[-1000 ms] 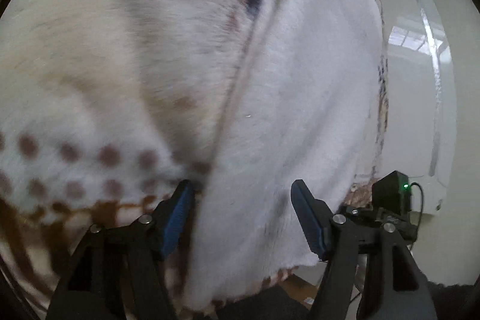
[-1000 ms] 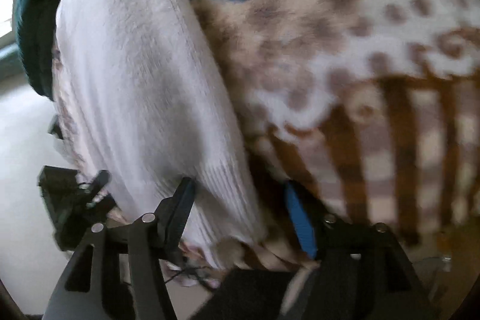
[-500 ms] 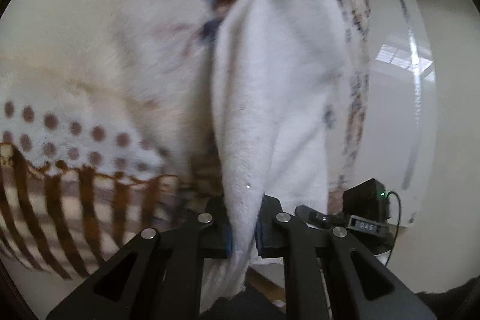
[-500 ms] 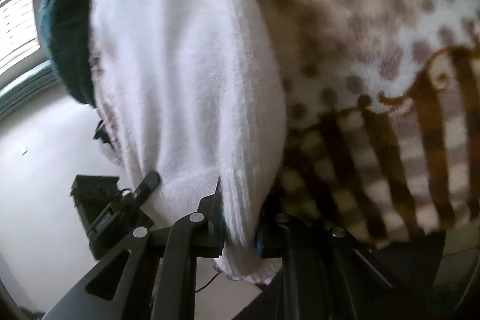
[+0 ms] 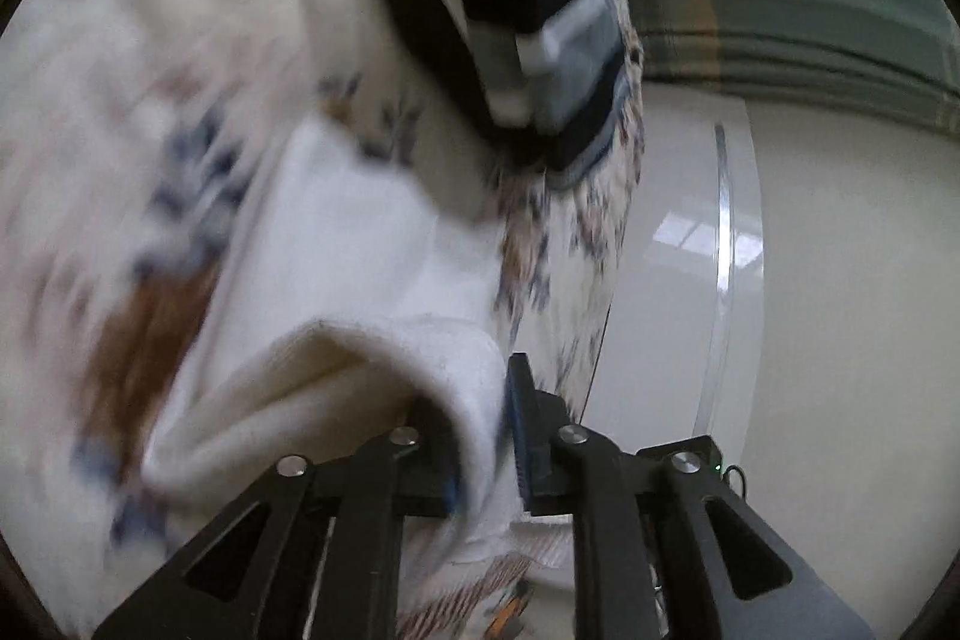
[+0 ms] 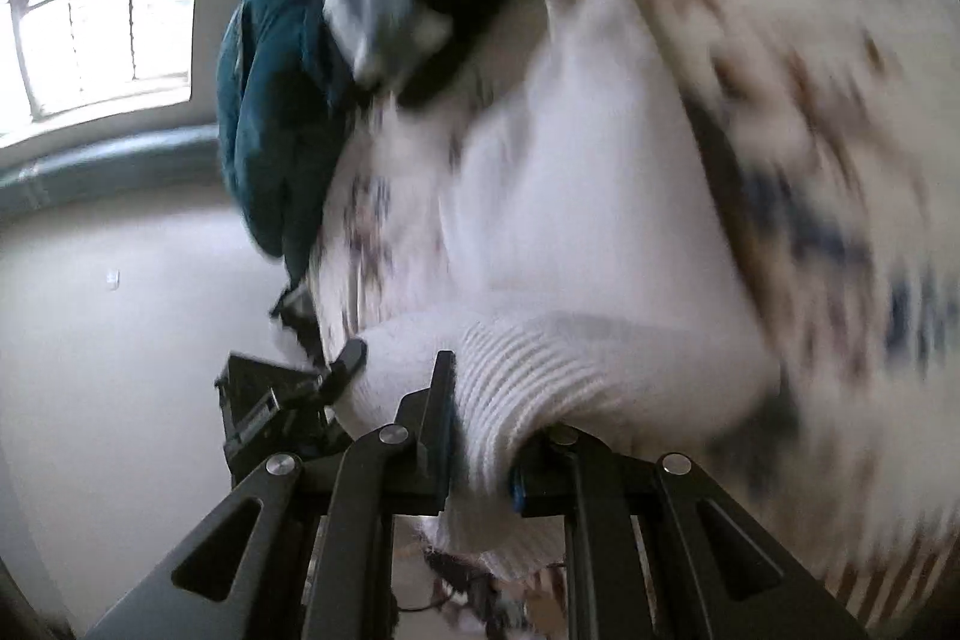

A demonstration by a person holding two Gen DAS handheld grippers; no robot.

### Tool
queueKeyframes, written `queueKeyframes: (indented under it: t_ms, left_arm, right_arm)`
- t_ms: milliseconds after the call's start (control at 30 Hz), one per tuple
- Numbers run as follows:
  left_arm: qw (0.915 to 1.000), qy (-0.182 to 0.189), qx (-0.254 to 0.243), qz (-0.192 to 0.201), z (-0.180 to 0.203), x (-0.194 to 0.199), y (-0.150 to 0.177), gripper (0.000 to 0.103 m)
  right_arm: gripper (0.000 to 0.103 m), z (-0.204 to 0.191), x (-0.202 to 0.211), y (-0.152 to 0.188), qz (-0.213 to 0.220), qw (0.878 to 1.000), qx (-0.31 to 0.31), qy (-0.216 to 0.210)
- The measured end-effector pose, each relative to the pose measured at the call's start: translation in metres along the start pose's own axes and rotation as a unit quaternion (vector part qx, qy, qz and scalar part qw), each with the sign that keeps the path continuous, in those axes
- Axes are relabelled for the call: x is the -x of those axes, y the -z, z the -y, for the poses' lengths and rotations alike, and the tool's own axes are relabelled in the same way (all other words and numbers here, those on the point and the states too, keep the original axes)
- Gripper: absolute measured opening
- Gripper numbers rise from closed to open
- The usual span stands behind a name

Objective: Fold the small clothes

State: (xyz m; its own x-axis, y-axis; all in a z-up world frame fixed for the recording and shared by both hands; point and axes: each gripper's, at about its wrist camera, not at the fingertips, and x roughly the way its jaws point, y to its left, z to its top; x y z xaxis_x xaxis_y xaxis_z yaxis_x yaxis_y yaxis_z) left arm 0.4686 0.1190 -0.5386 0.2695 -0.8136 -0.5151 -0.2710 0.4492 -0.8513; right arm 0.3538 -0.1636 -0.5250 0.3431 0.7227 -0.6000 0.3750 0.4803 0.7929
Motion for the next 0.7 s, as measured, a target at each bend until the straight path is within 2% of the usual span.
queueKeyframes:
  t_ms: [33,67,133,167,200,267,333,367,500,567,600,633,667,700]
  left_arm:
    - [0.9999,0.008,0.005,0.005,0.002,-0.004,-0.011,0.029]
    - [0.9997,0.013,0.008,0.018,0.003,-0.009,-0.025,0.047]
    - [0.9982,0.029,0.008,0.051,0.008,-0.005,-0.047,0.051]
    - [0.9974,0.027,0.002,0.066,0.012,0.001,-0.053,0.053]
    - [0.9969,0.016,-0.008,0.077,0.016,0.011,-0.054,0.053]
    - [0.9942,-0.026,-0.048,0.093,0.025,0.02,-0.049,0.057]
    - [0.9856,-0.104,-0.103,0.084,0.032,0.015,-0.034,0.057]
    - [0.9818,-0.128,-0.121,0.073,0.032,0.008,-0.028,0.057]
    - [0.9537,-0.241,-0.18,0.005,0.022,-0.048,-0.008,0.057]
    - [0.9378,-0.28,-0.205,-0.013,0.015,-0.071,-0.001,0.054]
    - [0.9296,-0.295,-0.22,-0.015,0.014,-0.083,0.001,0.03]
    - [0.9249,-0.302,-0.231,-0.014,0.014,-0.089,0.004,0.004]
    - [0.9249,-0.301,-0.231,-0.01,0.017,-0.091,0.003,0.004]
    - [0.9262,-0.296,-0.233,0.004,0.02,-0.086,0.004,0.004]
  right_arm:
    - [0.018,-0.004,-0.006,-0.023,0.001,1.0,-0.002,-0.004]
    - [0.022,-0.005,-0.014,-0.05,0.006,1.0,-0.013,-0.004]
    - [0.036,-0.003,-0.023,-0.094,0.008,0.999,-0.037,-0.021]
    - [0.049,-0.002,-0.025,-0.112,0.01,0.998,-0.045,-0.033]
    - [0.057,-0.002,-0.022,-0.121,0.015,0.998,-0.045,-0.04]
    - [0.063,-0.011,-0.016,-0.136,0.027,0.998,-0.031,-0.056]
    - [0.065,-0.011,-0.005,-0.138,0.028,0.999,-0.005,-0.029]
    - [0.065,-0.01,0.001,-0.135,0.029,0.999,0.015,-0.002]
    - [0.066,0.023,0.004,-0.114,-0.009,0.994,0.046,0.101]
    - [0.066,0.044,-0.007,-0.109,-0.031,0.993,0.035,0.112]
    - [0.065,0.051,-0.015,-0.109,-0.04,0.993,0.028,0.109]
    - [0.06,0.056,-0.022,-0.109,-0.046,0.993,0.025,0.105]
    - [0.035,0.059,-0.028,-0.11,-0.046,0.994,0.025,0.096]
    - [0.004,0.058,-0.034,-0.111,-0.045,0.994,0.028,0.092]
